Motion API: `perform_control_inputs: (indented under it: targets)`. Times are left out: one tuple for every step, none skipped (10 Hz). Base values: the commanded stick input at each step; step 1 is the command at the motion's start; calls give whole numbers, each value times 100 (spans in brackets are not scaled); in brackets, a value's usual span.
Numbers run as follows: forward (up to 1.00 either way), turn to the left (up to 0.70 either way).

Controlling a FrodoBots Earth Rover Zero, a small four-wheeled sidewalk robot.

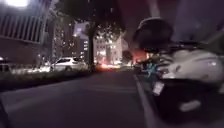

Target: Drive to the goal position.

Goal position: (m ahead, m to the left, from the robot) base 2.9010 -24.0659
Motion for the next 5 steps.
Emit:
perform_control_inputs:
  targets:
    - [45, 0]
    - [45, 0]
    - [45, 0]
    - [45, 0]
    - [45, 0]
